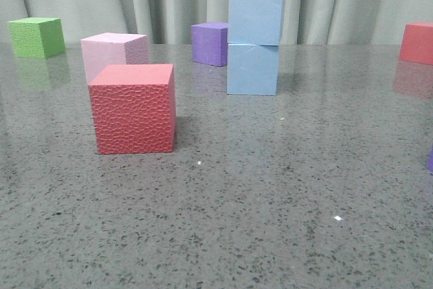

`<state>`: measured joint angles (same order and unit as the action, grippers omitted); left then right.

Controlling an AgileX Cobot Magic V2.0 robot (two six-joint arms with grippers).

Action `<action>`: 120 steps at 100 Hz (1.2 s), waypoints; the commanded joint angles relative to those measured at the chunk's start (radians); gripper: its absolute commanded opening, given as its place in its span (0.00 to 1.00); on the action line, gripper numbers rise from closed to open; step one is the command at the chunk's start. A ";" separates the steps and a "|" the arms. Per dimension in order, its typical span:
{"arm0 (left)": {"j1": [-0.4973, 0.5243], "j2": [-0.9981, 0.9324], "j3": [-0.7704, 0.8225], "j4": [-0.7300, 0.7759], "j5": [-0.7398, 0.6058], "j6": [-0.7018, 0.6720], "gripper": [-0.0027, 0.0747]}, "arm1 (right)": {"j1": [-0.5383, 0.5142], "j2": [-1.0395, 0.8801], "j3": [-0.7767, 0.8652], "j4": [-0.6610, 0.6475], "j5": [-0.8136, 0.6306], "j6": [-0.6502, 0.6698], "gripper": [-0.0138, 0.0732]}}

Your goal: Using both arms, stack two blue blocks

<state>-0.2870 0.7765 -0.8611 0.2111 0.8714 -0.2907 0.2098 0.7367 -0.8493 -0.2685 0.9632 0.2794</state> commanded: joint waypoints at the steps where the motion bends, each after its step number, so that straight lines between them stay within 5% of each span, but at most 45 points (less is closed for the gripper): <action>1: 0.002 -0.051 0.010 -0.002 -0.087 -0.043 0.74 | -0.007 -0.004 -0.026 -0.017 -0.046 -0.009 0.88; 98: 0.002 -0.211 0.106 -0.026 -0.084 -0.125 0.74 | -0.007 -0.003 -0.026 -0.017 -0.055 -0.009 0.87; 120: 0.002 -0.211 0.106 -0.026 -0.084 -0.125 0.52 | -0.007 -0.003 -0.026 -0.017 -0.041 -0.009 0.62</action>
<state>-0.2870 0.5631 -0.7301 0.1821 0.8484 -0.4067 0.2098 0.7367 -0.8493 -0.2685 0.9643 0.2794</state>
